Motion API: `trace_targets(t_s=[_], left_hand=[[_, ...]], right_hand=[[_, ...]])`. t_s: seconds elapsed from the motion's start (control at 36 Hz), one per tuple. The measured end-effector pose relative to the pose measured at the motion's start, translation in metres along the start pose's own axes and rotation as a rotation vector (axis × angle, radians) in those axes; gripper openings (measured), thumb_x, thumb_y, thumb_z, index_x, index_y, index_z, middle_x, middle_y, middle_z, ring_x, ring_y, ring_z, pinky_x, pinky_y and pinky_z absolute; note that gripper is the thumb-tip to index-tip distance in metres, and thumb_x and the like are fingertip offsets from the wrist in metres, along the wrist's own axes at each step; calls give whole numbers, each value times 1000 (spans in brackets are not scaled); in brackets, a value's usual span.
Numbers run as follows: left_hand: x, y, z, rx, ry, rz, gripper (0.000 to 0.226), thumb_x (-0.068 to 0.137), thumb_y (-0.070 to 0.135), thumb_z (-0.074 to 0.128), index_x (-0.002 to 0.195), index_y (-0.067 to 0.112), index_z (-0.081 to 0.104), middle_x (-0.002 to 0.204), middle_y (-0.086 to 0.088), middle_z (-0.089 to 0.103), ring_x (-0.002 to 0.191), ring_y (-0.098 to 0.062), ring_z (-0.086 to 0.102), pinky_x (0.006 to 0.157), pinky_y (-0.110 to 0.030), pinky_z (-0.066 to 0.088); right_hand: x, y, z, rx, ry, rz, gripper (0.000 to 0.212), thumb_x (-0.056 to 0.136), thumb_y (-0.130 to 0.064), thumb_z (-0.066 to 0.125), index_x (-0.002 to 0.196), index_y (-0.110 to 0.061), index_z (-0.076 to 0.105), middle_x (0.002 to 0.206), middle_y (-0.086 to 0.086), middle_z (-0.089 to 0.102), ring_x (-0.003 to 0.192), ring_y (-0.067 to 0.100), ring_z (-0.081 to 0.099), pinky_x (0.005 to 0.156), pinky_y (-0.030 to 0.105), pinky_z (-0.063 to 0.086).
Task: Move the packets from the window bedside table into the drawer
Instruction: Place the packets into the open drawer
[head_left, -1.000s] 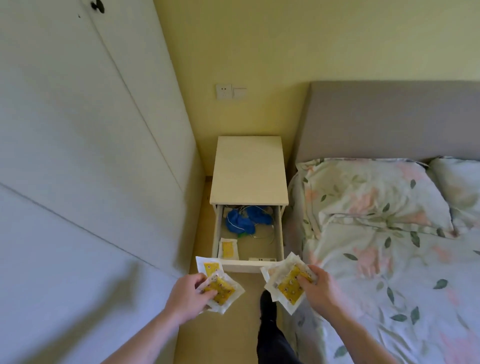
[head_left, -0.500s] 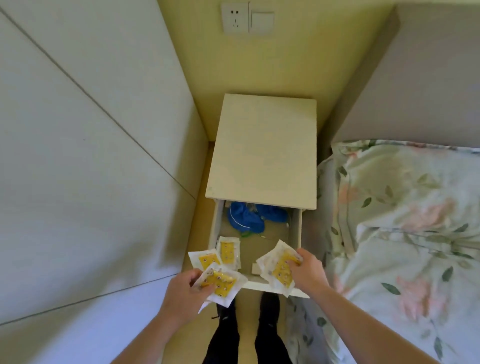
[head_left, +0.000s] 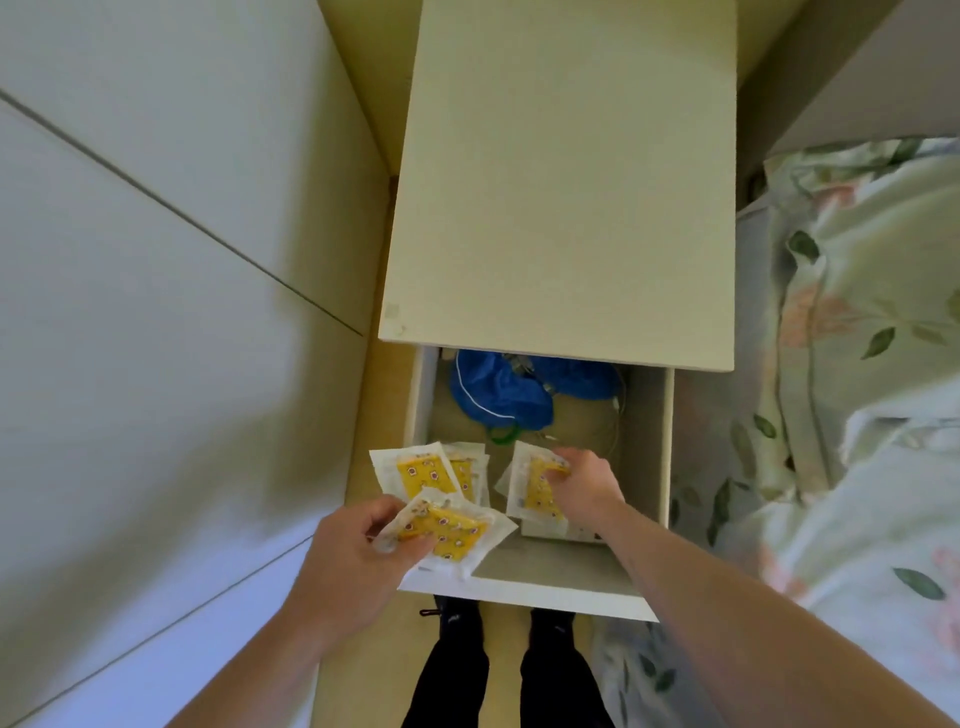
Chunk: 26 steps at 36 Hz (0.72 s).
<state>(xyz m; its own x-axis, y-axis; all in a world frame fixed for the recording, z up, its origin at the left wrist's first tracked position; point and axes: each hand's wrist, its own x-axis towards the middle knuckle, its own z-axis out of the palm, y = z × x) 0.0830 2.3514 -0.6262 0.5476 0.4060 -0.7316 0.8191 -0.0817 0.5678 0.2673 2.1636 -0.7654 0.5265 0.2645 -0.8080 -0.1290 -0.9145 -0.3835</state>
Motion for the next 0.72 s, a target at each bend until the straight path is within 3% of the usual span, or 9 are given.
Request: trace_targets(t_s=[0.11,0.19,0.28,0.33,0.42,0.47,0.56,0.61,0.72], left_hand=[[11,-7,0,13,-13,4,6,86,29,78,91,30,77,87,14,76,84,-11,71,75,-39,57],[16,-9,1,25,-6,4,6,85,30,78,90,33,76,88,18,75,85,-7,70,72,-31,56],[19,-9,3,21,-5,14,6,84,30,79,87,34,76,87,16,74,82,-9,69,69,-31,55],[20,-7,4,17,-10,27,6,84,30,80,85,34,76,85,16,75,81,-10,70,69,-35,56],[21,-5,4,14,-25,36,4,83,29,80,84,31,77,85,18,75,80,-8,70,69,-37,57],[23,-5,4,20,-33,41,5,84,28,80,86,31,76,85,20,75,81,-7,71,68,-34,58],[26,-7,4,26,-42,50,8,84,25,79,89,31,77,87,22,75,85,-4,70,67,-24,56],[28,-8,3,32,-36,58,8,84,24,80,88,30,77,86,22,75,82,-3,70,63,-16,52],[32,-12,2,56,-27,49,9,83,25,81,88,31,76,87,21,75,82,-8,71,69,-32,58]], right_hand=[[24,-3,9,-68,-45,-35,30,98,-18,56,124,-25,68,106,2,69,86,17,65,64,27,54],[31,4,12,-99,-45,-48,42,97,-18,57,136,-31,59,117,1,68,93,18,63,70,26,53],[27,14,13,-95,11,-13,39,95,-25,61,133,-31,55,108,-4,67,82,13,58,67,25,50],[21,24,14,-101,6,26,51,95,-22,62,142,-30,43,105,-5,60,84,13,54,66,24,46],[15,40,21,-213,-23,104,68,91,-12,64,151,-24,34,136,5,54,114,23,57,94,34,51],[18,51,27,-293,-41,114,75,90,-12,68,155,-23,32,152,5,43,133,25,48,109,37,44],[22,59,34,-431,-106,59,64,90,-17,69,149,-24,44,150,1,45,135,24,45,113,38,41],[24,63,36,-556,-137,6,48,91,-18,67,137,-25,55,139,0,52,127,24,50,107,37,44],[25,68,34,-691,-142,-26,30,93,-14,59,120,-25,64,123,0,61,111,22,59,97,35,50]])
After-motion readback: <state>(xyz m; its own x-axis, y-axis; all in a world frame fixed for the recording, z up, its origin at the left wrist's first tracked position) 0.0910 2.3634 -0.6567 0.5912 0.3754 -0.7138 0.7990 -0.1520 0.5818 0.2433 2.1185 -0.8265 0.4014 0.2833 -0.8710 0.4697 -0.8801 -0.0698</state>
